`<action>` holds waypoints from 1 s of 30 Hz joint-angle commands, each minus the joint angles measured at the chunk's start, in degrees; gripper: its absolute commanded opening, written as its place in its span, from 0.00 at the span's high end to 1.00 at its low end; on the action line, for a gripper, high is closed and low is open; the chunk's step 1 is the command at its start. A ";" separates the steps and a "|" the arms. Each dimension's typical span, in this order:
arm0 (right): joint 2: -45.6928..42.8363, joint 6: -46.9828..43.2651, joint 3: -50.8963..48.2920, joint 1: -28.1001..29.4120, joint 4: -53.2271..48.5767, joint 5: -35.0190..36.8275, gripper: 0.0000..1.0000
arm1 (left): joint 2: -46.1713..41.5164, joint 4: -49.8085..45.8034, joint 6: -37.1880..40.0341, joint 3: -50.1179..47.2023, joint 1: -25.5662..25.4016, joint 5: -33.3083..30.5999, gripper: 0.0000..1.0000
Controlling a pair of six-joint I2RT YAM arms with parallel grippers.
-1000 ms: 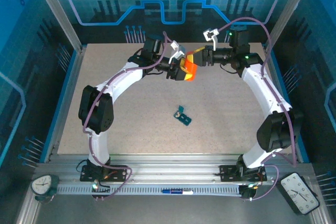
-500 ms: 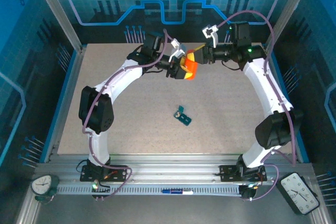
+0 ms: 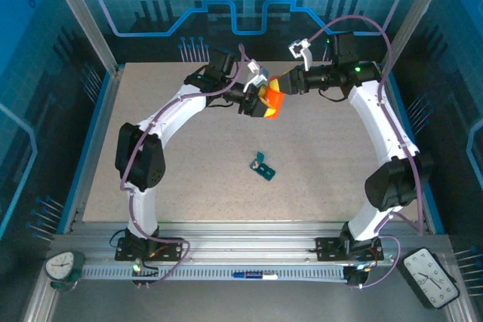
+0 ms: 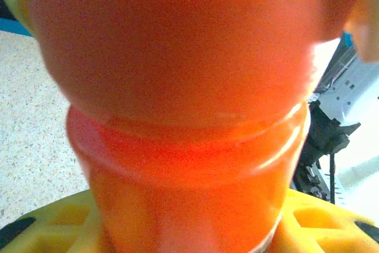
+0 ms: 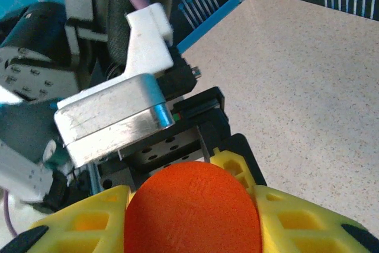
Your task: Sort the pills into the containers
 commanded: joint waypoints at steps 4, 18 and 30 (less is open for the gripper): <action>-6.96 15.12 -16.77 2.28 15.59 9.77 0.78 | -1.01 6.54 -2.04 0.68 -0.11 2.80 1.00; -14.87 29.14 -29.65 8.11 28.09 20.70 0.74 | -0.69 8.78 -3.63 0.02 -0.09 2.36 1.00; -17.24 26.67 -23.59 -0.93 29.65 8.34 0.22 | -0.60 8.80 -3.63 -0.50 -0.12 2.55 1.00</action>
